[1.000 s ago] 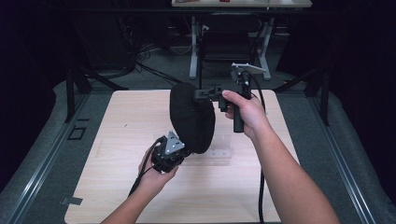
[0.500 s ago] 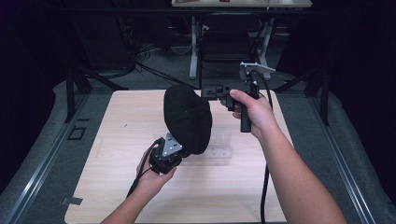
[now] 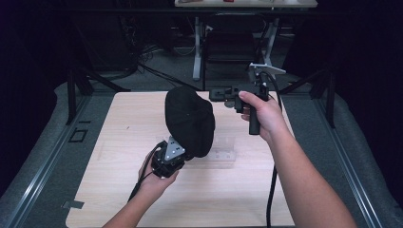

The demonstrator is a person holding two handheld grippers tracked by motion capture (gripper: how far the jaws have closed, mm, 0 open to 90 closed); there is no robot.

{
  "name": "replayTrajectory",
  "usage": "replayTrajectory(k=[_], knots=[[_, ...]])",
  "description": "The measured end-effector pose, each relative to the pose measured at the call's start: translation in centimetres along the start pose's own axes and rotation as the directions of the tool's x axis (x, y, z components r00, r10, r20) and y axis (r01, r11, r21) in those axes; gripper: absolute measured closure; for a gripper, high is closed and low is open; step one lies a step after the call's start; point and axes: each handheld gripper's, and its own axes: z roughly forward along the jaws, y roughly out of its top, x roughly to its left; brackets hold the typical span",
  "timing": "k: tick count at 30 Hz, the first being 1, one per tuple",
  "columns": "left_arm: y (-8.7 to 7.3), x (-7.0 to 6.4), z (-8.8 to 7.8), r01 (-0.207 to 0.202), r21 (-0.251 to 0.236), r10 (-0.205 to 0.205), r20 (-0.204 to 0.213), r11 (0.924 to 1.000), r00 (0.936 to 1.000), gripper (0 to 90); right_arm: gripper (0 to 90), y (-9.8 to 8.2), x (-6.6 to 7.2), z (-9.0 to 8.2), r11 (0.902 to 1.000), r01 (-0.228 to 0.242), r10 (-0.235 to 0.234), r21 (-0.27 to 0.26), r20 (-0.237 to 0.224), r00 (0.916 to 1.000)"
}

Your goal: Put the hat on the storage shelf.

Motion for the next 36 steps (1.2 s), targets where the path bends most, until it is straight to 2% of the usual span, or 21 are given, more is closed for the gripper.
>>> replayTrajectory(k=[1, 7, 8, 15, 18, 25, 32, 36], knots=[[-0.1, 0.0, 0.0, 0.001, -0.002, -0.001, 0.001, 1.0, 1.0, 84.6, 77.9, -0.1, 0.0, 0.0, 0.9998, -0.004, 0.003, -0.021, -0.007, 1.0], [-0.8, 0.3, 0.1, 0.026, -0.01, -0.026, 0.01, 0.9996, 0.9996, 84.5, 77.8, -0.1, -0.3, -0.3, 0.9996, -0.006, 0.006, -0.028, -0.005, 1.0], [-0.9, 0.4, 0.1, 0.032, -0.012, -0.032, 0.009, 0.9994, 0.9994, 84.5, 77.8, 0.0, -0.3, -0.5, 1.0, -0.002, 0.003, -0.007, 0.004, 1.0], [-1.7, 0.5, 0.4, 0.077, -0.018, -0.077, 0.015, 0.9968, 0.9969, 84.5, 77.6, -0.1, -0.5, -0.6, 0.9999, -0.007, 0.007, -0.011, 0.005, 1.0], [-2.2, 0.6, 0.6, 0.072, -0.017, -0.071, 0.017, 0.9973, 0.9973, 84.4, 77.5, -0.1, -0.6, -0.7, 0.9999, -0.007, 0.007, -0.011, 0.007, 0.9999], [-3.4, 0.9, 0.9, 0.099, -0.039, -0.098, 0.025, 0.9943, 0.9948, 84.3, 77.1, -0.1, -0.7, -1.0, 0.9999, -0.005, 0.005, -0.015, 0.014, 0.9999], [-4.3, 1.2, 0.9, 0.156, -0.061, -0.154, 0.041, 0.9858, 0.9872, 83.5, 76.8, -0.2, -0.9, -1.2, 0.9998, -0.006, 0.006, -0.018, 0.026, 0.9997], [-4.5, 1.4, 0.8, 0.176, -0.066, -0.173, 0.044, 0.9822, 0.9839, 82.9, 76.6, -0.2, -0.9, -1.3, 0.9997, -0.006, 0.007, -0.024, 0.026, 0.9996]])
